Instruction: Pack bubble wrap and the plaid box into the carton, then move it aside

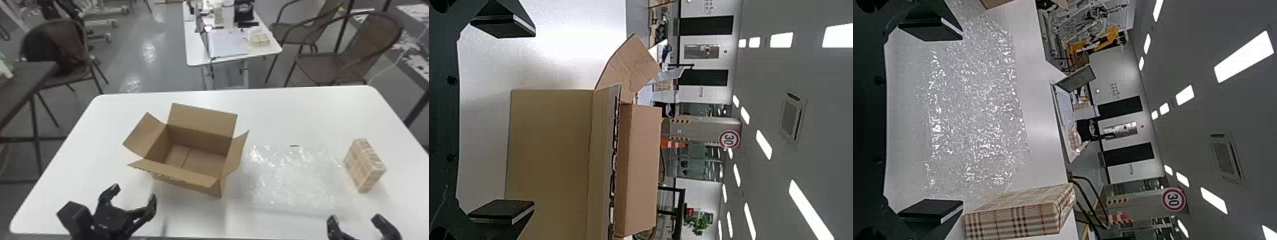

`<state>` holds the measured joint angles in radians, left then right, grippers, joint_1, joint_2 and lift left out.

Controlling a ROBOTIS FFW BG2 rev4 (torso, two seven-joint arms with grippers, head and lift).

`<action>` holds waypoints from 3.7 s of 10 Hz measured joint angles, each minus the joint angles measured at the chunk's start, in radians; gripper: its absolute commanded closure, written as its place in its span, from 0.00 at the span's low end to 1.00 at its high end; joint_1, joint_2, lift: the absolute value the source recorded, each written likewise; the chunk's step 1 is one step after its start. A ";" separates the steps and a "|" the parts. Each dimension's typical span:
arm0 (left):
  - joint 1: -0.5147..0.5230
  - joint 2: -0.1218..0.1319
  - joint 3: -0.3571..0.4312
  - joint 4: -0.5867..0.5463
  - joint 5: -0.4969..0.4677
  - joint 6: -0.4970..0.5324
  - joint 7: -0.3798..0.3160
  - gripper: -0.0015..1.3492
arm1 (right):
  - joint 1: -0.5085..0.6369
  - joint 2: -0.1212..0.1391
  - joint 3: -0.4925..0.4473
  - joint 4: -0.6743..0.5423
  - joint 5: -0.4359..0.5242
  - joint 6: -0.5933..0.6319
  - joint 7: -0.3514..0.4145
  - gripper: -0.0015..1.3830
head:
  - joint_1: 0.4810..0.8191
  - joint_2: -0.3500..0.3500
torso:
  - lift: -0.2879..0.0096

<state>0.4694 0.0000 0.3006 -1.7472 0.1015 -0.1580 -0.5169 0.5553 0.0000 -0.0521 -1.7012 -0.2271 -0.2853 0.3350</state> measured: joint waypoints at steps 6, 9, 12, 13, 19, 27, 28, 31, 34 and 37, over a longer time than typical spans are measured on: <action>0.000 0.000 0.000 0.003 0.004 -0.002 0.000 0.07 | 0.000 0.000 0.003 0.005 -0.008 0.000 0.000 0.08 | 0.63 0.68 | 0.63; 0.000 0.000 0.017 -0.011 0.025 0.019 0.000 0.07 | 0.005 0.000 0.003 0.005 -0.013 0.000 0.000 0.08 | 0.63 0.69 | 0.63; -0.004 0.000 0.125 -0.107 0.018 0.163 0.009 0.07 | 0.011 0.000 0.003 0.005 -0.019 0.000 -0.001 0.08 | 0.63 0.80 | 0.63; -0.033 0.000 0.182 -0.143 0.022 0.241 -0.009 0.07 | 0.011 0.000 0.003 0.005 -0.020 0.000 -0.001 0.08 | 0.63 0.86 | 0.63; -0.243 0.000 0.219 -0.173 0.188 0.616 -0.081 0.09 | -0.006 0.000 0.016 0.017 -0.022 0.010 -0.001 0.08 | 0.63 0.82 | 0.63; -0.441 0.091 0.120 0.093 0.214 0.595 -0.081 0.32 | -0.045 -0.006 0.051 0.034 -0.029 0.050 0.001 0.08 | 0.63 0.78 | 0.63; -0.448 0.093 0.119 0.110 0.216 0.585 -0.081 0.51 | -0.048 -0.006 0.053 0.035 -0.029 0.052 0.001 0.08 | 0.63 0.78 | 0.63; -0.464 0.107 0.100 0.133 0.189 0.518 -0.082 0.83 | -0.056 -0.006 0.055 0.038 -0.027 0.054 0.004 0.08 | 0.63 0.79 | 0.63; -0.461 0.109 0.086 0.141 0.201 0.506 -0.089 0.83 | -0.058 -0.006 0.055 0.040 -0.029 0.054 0.004 0.08 | 0.63 0.77 | 0.63; -0.454 0.109 0.078 0.142 0.205 0.509 -0.094 0.90 | -0.060 -0.006 0.055 0.039 -0.029 0.057 0.004 0.08 | 0.63 0.76 | 0.63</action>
<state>0.0156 0.1089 0.3782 -1.6054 0.3065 0.3515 -0.6105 0.4953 -0.0061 0.0031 -1.6621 -0.2563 -0.2287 0.3386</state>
